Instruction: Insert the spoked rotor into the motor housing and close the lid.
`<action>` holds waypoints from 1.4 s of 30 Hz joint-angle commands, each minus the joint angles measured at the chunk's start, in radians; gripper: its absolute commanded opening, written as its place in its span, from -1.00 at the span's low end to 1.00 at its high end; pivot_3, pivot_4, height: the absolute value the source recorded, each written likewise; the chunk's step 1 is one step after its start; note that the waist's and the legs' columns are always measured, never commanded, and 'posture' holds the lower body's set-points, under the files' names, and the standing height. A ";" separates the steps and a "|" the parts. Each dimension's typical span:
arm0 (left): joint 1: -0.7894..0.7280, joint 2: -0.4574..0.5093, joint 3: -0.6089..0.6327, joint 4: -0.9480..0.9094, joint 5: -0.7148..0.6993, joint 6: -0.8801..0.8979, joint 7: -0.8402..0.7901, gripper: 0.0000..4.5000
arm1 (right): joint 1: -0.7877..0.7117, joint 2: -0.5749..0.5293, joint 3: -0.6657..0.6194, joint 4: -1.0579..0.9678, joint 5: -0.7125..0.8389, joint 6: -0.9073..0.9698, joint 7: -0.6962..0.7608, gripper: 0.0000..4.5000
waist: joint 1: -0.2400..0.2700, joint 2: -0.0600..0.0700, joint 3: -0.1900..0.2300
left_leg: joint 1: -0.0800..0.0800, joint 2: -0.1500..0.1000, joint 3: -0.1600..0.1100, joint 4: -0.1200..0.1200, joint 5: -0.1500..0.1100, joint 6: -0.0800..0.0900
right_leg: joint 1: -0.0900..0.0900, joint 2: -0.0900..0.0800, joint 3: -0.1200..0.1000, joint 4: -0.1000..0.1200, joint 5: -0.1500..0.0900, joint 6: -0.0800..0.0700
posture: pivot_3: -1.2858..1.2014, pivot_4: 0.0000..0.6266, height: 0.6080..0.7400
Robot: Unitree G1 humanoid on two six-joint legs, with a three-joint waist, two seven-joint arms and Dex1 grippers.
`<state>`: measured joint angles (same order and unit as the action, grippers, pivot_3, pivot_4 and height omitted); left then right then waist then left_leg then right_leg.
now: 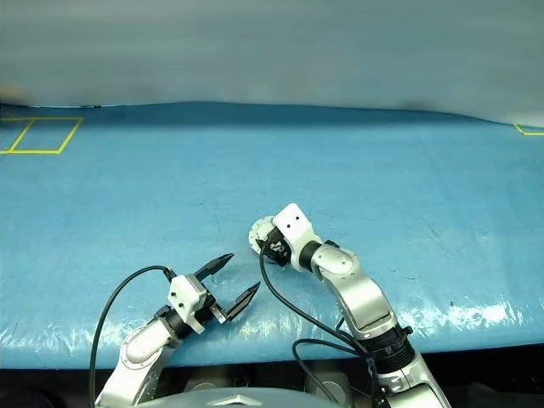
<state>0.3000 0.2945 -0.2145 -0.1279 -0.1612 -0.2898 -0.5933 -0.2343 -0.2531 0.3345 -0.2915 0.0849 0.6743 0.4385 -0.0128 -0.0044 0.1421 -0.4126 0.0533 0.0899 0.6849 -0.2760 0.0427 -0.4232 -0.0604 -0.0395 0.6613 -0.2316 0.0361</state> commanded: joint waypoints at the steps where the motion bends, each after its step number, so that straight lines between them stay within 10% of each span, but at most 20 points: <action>1: -0.001 -0.002 0.006 -0.010 -0.022 -0.010 -0.010 1.00 | -0.002 -0.022 -0.025 -0.020 0.007 -0.003 0.014 0.35 | 0.001 0.000 0.000 | 0.000 0.000 0.000 0.000 0.000 0.000 | 0.000 0.000 0.000 0.000 0.000 0.000 | 0.03 -0.52 1.00; 42: -0.011 -0.008 0.017 0.023 -0.040 -0.024 -0.044 1.00 | -0.031 -0.059 -0.019 0.094 -0.016 0.000 0.044 0.35 | 0.003 -0.002 -0.001 | 0.002 0.000 -0.001 0.001 0.001 0.001 | -0.001 -0.001 0.000 -0.001 0.000 -0.001 | 0.03 -0.52 1.00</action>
<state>0.2909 0.2942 -0.2044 -0.0931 -0.1829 -0.2926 -0.6345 -0.2741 -0.2889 0.3351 -0.2373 0.0826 0.6590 0.4830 -0.0102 -0.0065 0.1408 -0.4106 0.0530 0.0888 0.6858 -0.2750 0.0437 -0.4242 -0.0613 -0.0398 0.6603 -0.2319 0.0348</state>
